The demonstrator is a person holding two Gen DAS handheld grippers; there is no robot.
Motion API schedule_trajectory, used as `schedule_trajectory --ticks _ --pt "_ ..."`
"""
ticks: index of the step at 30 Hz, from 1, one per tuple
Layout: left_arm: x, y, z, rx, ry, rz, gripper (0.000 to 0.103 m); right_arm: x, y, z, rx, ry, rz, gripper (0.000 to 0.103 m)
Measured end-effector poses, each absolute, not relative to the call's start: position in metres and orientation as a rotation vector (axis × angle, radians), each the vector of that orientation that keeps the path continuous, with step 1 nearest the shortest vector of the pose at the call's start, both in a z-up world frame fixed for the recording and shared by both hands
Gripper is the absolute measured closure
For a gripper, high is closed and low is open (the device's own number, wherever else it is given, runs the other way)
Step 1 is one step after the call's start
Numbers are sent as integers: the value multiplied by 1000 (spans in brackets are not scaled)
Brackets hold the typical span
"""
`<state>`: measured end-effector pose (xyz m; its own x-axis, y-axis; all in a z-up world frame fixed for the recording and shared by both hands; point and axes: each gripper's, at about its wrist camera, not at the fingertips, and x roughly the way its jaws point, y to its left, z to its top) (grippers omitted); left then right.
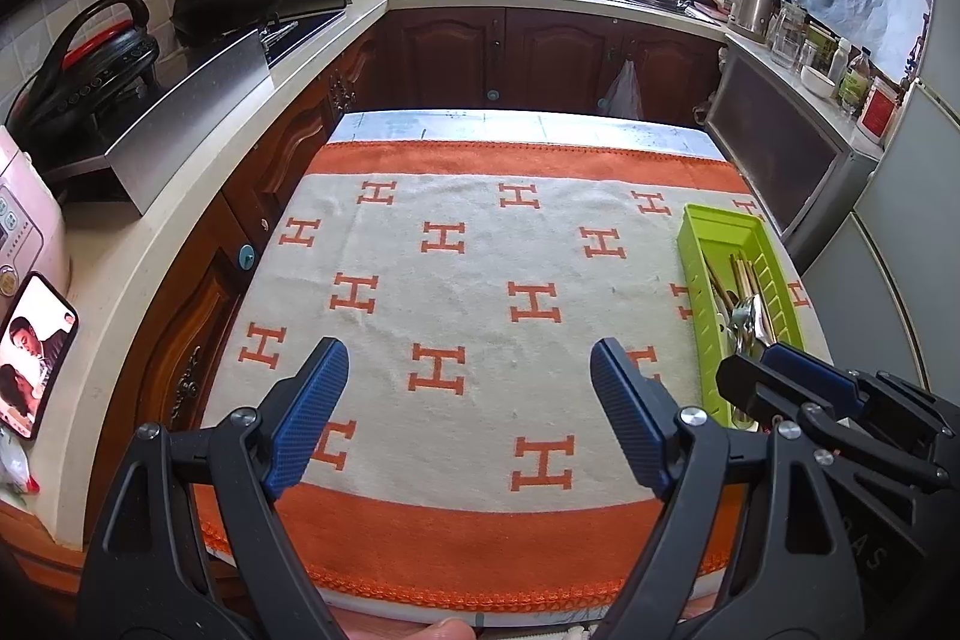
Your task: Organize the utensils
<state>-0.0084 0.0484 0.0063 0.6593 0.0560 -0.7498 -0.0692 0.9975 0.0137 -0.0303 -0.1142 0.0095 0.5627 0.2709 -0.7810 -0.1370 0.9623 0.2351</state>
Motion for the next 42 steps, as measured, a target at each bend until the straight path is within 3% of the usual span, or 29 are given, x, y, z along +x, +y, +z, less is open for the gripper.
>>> schedule_trajectory --ticks 42 --pt "1 63 -5 -16 868 80 22 -24 -106 -1 153 969 234 71"
